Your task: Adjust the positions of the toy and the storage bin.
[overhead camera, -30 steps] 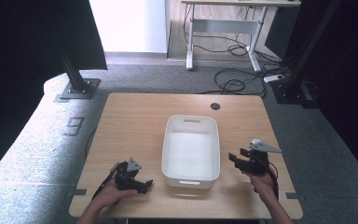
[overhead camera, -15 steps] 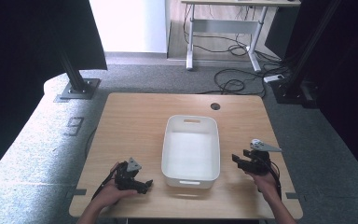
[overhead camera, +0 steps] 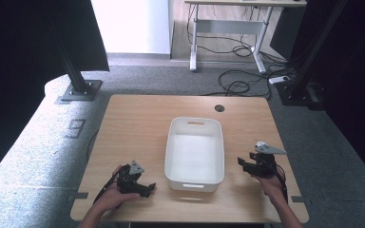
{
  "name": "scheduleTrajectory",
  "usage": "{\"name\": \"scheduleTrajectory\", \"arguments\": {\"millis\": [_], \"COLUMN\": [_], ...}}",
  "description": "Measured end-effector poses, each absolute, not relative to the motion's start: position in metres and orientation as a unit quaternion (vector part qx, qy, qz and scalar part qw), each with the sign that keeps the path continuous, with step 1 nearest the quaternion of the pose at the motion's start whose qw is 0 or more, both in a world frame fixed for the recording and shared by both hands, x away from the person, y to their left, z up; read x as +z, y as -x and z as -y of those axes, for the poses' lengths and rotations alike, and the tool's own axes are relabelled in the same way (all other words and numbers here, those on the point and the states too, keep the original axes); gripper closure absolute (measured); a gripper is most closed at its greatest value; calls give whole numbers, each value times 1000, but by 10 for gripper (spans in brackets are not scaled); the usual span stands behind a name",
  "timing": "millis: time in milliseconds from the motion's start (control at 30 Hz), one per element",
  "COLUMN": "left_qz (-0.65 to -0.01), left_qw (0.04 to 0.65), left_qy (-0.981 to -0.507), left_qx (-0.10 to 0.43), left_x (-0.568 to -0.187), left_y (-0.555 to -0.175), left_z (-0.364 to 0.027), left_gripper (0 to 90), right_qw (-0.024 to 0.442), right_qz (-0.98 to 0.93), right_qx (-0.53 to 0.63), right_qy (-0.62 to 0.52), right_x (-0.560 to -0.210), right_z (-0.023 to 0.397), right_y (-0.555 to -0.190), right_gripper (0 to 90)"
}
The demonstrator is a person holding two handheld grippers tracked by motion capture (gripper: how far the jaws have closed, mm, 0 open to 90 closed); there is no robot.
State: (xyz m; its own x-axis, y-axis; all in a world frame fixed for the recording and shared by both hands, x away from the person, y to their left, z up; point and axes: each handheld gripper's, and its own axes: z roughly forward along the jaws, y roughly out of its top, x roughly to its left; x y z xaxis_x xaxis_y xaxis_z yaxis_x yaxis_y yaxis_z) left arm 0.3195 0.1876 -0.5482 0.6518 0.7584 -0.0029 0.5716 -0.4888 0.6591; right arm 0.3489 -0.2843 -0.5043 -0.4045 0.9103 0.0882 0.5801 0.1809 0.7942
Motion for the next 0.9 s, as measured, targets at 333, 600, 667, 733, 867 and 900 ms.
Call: {"name": "scheduleTrajectory", "arguments": {"millis": [333, 600, 667, 733, 867, 900], "left_qz": [-391, -391, -391, -390, -390, -390], "left_qw": [320, 320, 320, 321, 320, 321], "left_qy": [-850, -850, -850, -851, -851, -851], "left_qx": [146, 146, 146, 145, 145, 145], "left_x": [-548, -548, -548, -548, -548, -548], "left_y": [-319, -319, -319, -320, -319, -319], "left_z": [-188, -188, -188, -188, -188, -188], "left_gripper": [0, 0, 0, 0, 0, 0], "right_qw": [217, 227, 231, 236, 238, 239], "right_qz": [-730, -728, -730, -730, -727, -726], "right_qx": [392, 386, 384, 381, 378, 378], "right_qy": [-517, -518, -517, -516, -522, -523], "right_x": [-506, -511, -512, -513, -514, -514], "right_z": [297, 305, 307, 310, 315, 316], "right_y": [-353, -356, -356, -357, -358, -358], "right_gripper": [381, 384, 387, 385, 378, 377]}}
